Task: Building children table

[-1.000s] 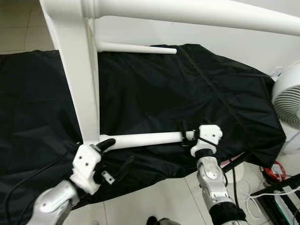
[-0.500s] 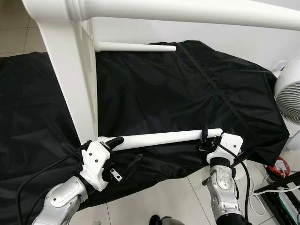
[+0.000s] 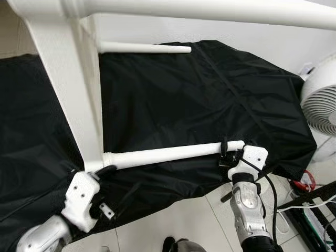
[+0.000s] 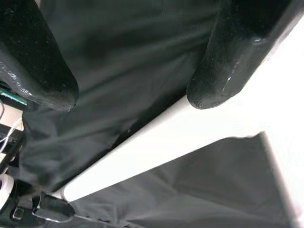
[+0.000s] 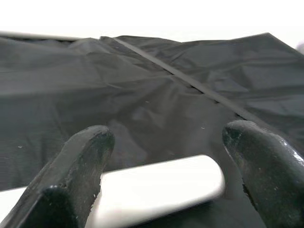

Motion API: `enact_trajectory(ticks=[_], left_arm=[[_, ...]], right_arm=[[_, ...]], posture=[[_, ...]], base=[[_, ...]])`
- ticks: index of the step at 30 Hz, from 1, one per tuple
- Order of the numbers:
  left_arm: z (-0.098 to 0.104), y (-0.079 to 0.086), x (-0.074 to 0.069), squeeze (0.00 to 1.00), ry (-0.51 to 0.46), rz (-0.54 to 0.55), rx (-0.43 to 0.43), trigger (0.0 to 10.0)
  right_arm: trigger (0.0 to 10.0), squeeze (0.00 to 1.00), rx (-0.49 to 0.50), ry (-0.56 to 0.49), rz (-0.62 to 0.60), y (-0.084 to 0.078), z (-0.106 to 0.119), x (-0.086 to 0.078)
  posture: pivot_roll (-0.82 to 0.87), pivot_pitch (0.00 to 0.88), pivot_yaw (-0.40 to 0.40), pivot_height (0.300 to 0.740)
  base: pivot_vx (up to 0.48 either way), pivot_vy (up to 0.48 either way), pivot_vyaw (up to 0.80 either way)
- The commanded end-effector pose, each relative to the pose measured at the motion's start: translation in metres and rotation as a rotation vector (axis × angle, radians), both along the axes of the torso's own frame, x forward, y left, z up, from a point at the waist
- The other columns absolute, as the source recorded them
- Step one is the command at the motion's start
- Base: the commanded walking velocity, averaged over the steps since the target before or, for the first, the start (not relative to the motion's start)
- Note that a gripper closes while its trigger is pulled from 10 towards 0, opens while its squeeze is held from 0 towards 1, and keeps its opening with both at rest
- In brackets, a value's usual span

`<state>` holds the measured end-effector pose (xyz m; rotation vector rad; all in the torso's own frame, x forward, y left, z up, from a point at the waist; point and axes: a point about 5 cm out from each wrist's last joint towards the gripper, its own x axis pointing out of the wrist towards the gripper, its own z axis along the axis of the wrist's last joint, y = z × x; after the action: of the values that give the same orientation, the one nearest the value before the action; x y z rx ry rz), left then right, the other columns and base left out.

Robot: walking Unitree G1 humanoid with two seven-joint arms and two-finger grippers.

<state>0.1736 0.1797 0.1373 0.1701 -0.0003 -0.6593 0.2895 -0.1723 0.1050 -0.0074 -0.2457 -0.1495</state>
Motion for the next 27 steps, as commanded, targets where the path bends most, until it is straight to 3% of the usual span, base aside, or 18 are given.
enact_trajectory(ticks=[1, 7, 10, 12, 14, 19, 27], left_arm=[[0.006, 0.012, -0.005, 0.00, -0.021, 0.061, 0.030, 10.0], [0.014, 0.024, -0.008, 0.00, -0.035, 0.104, 0.037, 10.0], [0.027, 0.046, -0.012, 0.00, -0.077, 0.212, 0.061, 10.0], [0.027, 0.046, -0.012, 0.00, -0.077, 0.212, 0.061, 10.0], [0.033, 0.059, -0.015, 0.00, -0.106, 0.333, 0.064, 10.0], [0.036, 0.053, -0.017, 0.00, -0.129, 0.355, 0.044, 10.0], [0.042, 0.036, -0.022, 0.00, -0.130, 0.264, -0.002, 10.0]], right_arm=[[10.0, 0.00, -0.006, 0.051, 0.036, 0.004, -0.008, 0.003], [10.0, 0.00, -0.006, 0.054, 0.064, 0.007, -0.006, 0.008], [10.0, 0.00, -0.005, 0.061, 0.104, 0.014, -0.005, 0.015], [10.0, 0.00, -0.005, 0.061, 0.104, 0.014, -0.005, 0.015], [10.0, 0.00, -0.001, 0.070, 0.137, 0.022, -0.006, 0.019], [10.0, 0.00, 0.004, 0.077, 0.163, 0.028, -0.006, 0.023], [10.0, 0.00, 0.004, 0.079, 0.182, 0.029, -0.007, 0.027]], posture=[[0.26, 0.149, -0.131, 0.740], [0.29, 0.151, -0.151, 0.740], [0.33, 0.152, -0.173, 0.740], [0.33, 0.152, -0.173, 0.740], [0.35, 0.150, -0.181, 0.740], [0.35, 0.150, -0.181, 0.740], [0.37, 0.141, -0.193, 0.740]], base=[[0.000, 0.000, 0.00], [0.000, 0.000, 0.00], [0.000, 0.000, 0.00], [0.000, 0.000, 0.00], [0.000, 0.000, 0.00], [0.000, 0.000, 0.00], [0.000, 0.000, 0.00]])
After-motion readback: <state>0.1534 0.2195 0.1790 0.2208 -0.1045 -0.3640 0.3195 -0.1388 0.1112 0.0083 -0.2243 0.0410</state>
